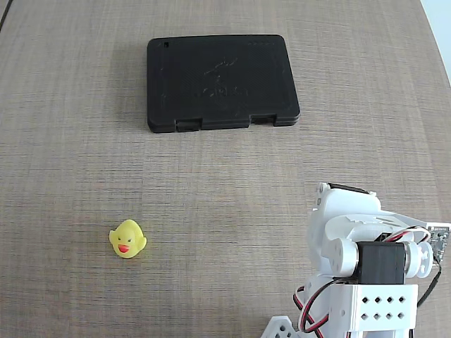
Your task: Grasp a duck and put it on the black surface.
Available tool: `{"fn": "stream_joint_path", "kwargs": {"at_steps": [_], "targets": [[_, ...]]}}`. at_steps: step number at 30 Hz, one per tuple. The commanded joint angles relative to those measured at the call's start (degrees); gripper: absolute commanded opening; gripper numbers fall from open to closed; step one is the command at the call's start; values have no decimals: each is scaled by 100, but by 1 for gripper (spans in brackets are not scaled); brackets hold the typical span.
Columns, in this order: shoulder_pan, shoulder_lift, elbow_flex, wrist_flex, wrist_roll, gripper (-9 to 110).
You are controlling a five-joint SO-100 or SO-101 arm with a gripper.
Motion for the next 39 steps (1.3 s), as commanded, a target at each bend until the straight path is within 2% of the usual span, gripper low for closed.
{"fn": "stream_joint_path", "kwargs": {"at_steps": [1, 32, 39], "targets": [[-35, 396, -246, 70, -26, 0], [-79, 369, -246, 70, 0, 0], [-70, -729, -844, -211, 26, 0]]}}
